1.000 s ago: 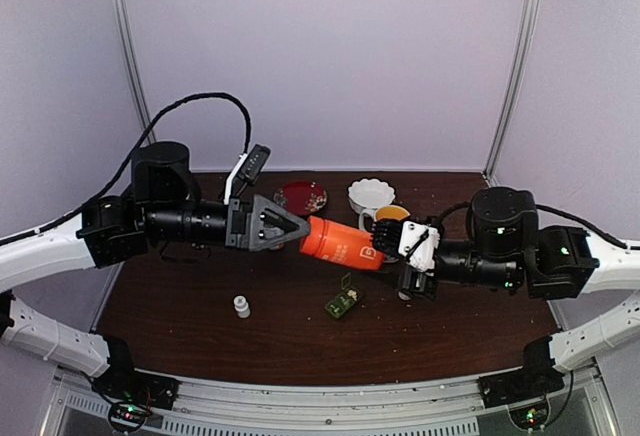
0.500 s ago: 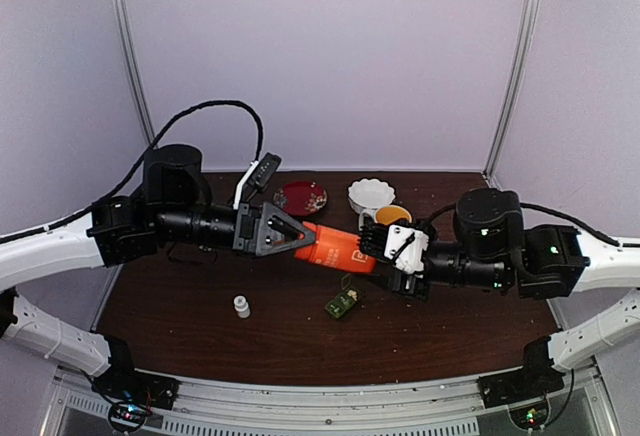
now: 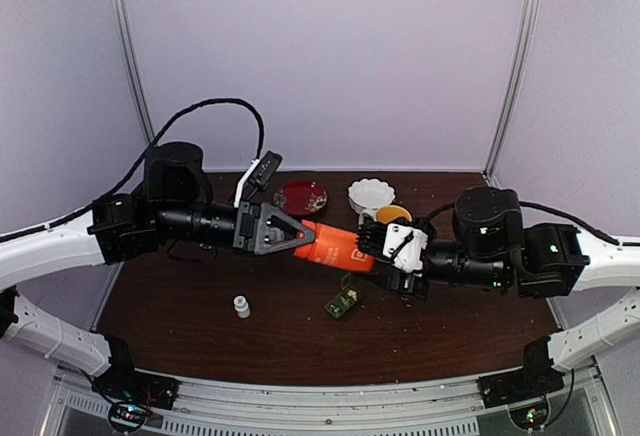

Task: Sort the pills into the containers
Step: Screw the lid of the pill bottle onto the pill bottle.

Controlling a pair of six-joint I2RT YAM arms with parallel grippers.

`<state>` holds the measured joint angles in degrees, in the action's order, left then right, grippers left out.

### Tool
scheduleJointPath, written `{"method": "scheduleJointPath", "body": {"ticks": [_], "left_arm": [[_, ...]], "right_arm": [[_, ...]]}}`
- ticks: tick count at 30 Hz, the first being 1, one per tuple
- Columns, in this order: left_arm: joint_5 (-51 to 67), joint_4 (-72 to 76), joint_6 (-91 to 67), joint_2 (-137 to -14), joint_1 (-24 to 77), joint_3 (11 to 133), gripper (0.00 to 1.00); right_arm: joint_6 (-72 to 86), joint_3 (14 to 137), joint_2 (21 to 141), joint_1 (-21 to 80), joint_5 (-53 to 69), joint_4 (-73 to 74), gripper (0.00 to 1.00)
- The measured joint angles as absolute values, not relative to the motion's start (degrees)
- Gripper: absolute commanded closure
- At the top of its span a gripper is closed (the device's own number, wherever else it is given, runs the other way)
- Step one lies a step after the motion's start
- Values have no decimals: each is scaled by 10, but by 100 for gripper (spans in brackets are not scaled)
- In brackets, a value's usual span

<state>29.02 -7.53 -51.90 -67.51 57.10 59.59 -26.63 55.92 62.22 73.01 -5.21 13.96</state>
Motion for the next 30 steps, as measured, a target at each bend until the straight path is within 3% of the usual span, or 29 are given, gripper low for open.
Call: {"method": "scheduleJointPath", "body": {"ticks": [4,12,30], "left_arm": [[294,-78,-511,-675,570,597,100],[290,-98,-400,-680,588,615,100],[303,-165,235,-649,643,630,100]], "right_arm": [[-265,560,622,730,-51,142,100],[-224,587,623,723,4,190,100],[-112,590,619,693,211,208,100]]}}
